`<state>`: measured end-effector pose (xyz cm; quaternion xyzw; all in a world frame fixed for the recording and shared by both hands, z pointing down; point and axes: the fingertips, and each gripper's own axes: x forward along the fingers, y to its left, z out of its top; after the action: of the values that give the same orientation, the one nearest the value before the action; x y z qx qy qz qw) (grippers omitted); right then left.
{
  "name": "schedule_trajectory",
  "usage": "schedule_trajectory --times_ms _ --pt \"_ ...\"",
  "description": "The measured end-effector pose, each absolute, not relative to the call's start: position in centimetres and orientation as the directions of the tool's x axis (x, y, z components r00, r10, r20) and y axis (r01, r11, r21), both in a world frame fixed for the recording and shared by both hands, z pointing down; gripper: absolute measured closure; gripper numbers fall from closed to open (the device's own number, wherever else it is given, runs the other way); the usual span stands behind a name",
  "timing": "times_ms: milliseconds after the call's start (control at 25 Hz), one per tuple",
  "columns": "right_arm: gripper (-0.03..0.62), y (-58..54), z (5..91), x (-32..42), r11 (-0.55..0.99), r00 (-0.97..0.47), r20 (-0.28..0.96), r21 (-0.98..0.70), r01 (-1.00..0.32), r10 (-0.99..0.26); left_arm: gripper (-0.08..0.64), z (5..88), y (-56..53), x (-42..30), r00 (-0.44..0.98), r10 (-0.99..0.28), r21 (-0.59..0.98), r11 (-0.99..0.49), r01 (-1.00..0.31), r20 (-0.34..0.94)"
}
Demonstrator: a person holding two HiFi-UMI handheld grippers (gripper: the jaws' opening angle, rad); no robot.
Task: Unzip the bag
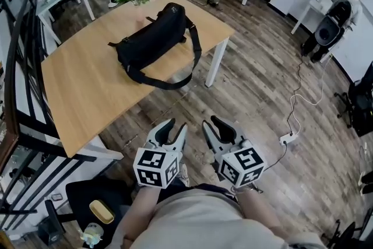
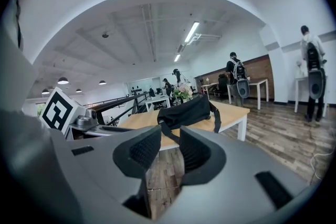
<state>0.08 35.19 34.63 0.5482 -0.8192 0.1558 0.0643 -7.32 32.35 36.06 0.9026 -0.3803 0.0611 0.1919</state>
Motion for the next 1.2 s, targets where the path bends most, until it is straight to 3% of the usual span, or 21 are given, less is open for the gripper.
schedule_trajectory --times_ms 440,1200 --pt "0.480 29.1 35.0 0.4 0.299 -0.345 0.306 -0.190 -0.935 -0.887 0.407 37.2 26.3 -7.9 0.723 -0.637 0.342 -0.639 -0.689 0.267" --pt "0.468 13.6 37.0 2.9 0.413 -0.472 0.272 -0.247 -0.877 -0.839 0.407 39.1 13.8 -7.0 0.601 -0.741 0.327 -0.513 -0.794 0.299"
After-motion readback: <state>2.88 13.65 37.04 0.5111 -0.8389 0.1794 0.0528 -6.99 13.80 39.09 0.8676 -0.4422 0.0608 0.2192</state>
